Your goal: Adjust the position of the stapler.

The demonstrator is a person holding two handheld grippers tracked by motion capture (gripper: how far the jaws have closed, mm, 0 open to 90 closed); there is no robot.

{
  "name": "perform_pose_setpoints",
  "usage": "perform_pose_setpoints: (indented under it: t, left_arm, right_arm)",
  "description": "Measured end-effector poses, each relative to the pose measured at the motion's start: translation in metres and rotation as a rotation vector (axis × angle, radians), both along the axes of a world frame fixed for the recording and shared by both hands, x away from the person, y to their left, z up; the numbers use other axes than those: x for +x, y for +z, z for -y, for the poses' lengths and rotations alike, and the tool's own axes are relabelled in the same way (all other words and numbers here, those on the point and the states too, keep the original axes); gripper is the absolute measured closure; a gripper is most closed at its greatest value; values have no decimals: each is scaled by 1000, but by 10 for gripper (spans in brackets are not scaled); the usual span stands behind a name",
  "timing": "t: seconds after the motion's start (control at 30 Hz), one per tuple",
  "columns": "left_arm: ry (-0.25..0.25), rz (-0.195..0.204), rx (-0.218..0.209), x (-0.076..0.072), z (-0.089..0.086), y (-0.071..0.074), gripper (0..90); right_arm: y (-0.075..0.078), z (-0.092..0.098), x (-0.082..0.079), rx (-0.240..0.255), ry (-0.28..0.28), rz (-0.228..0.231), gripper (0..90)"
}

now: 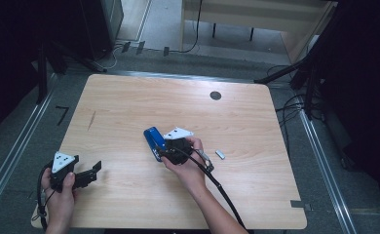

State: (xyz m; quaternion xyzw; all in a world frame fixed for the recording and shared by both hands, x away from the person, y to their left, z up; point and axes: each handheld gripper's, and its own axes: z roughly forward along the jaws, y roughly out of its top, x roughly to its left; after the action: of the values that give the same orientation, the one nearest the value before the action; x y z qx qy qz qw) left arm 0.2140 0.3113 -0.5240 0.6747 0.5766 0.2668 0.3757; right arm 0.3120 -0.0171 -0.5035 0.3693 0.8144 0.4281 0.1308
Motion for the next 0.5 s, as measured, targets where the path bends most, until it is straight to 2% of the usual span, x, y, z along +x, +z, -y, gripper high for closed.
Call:
perform_pose_setpoints:
  t: [0.07, 0.13, 0.5]
  left_arm:
    - [-1, -1, 0, 0, 0, 0, 142]
    - [-1, -1, 0, 0, 0, 0, 142]
    - [-2, -2, 6, 0, 0, 0, 142]
  right_arm:
    - [-2, -3, 1, 7, -3, -14, 601]
    - [-6, -8, 3, -15, -10, -4, 600]
    - [-14, -17, 9, -22, -40, -13, 596]
